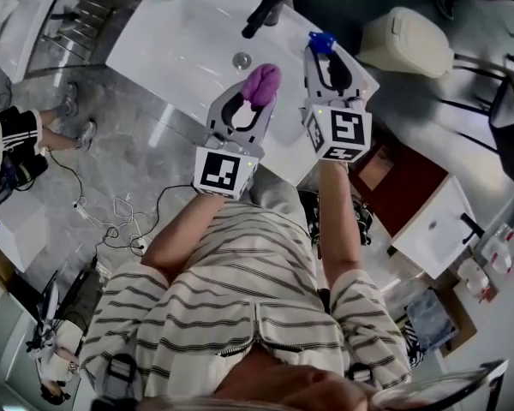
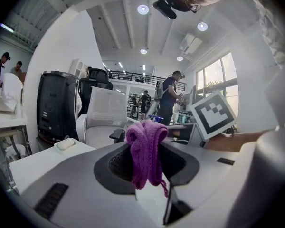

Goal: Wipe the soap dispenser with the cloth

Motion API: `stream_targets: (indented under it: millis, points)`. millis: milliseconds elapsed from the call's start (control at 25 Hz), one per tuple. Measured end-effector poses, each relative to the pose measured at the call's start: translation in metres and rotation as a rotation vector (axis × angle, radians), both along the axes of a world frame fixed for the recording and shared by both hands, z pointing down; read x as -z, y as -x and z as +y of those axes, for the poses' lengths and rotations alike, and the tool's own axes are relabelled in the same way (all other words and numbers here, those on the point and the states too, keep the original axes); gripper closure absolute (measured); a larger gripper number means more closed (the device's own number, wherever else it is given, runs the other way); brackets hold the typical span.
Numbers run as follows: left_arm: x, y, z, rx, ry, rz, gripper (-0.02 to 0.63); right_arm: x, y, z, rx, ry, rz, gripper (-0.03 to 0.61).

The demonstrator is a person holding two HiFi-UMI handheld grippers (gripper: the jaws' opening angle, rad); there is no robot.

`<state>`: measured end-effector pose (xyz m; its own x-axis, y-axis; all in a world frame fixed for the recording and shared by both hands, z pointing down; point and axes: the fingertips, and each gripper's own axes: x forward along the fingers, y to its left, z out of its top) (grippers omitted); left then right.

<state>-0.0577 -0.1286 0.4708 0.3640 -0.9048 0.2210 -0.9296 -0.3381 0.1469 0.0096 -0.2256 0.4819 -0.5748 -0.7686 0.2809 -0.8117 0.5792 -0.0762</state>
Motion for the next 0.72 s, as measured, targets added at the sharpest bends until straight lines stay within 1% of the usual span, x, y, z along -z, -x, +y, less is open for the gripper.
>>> stream_targets:
  millis: [240, 440, 560, 720]
  points:
    - [0.022, 0.001, 0.009, -0.026, -0.03, -0.024, 0.485, 0.042, 0.006, 0.024, 0.064, -0.024, 0.011, 0.448]
    - [0.033, 0.001, 0.019, -0.056, -0.012, -0.003, 0.485, 0.064, 0.01, 0.043, 0.094, -0.016, 0.007, 0.448]
    - [0.039, -0.001, 0.023, -0.079, -0.002, -0.013, 0.485, 0.077, 0.009, 0.056, 0.108, -0.021, -0.011, 0.448]
    - [0.048, 0.001, 0.025, -0.087, -0.004, -0.019, 0.485, 0.094, 0.009, 0.072, 0.125, -0.028, -0.027, 0.448]
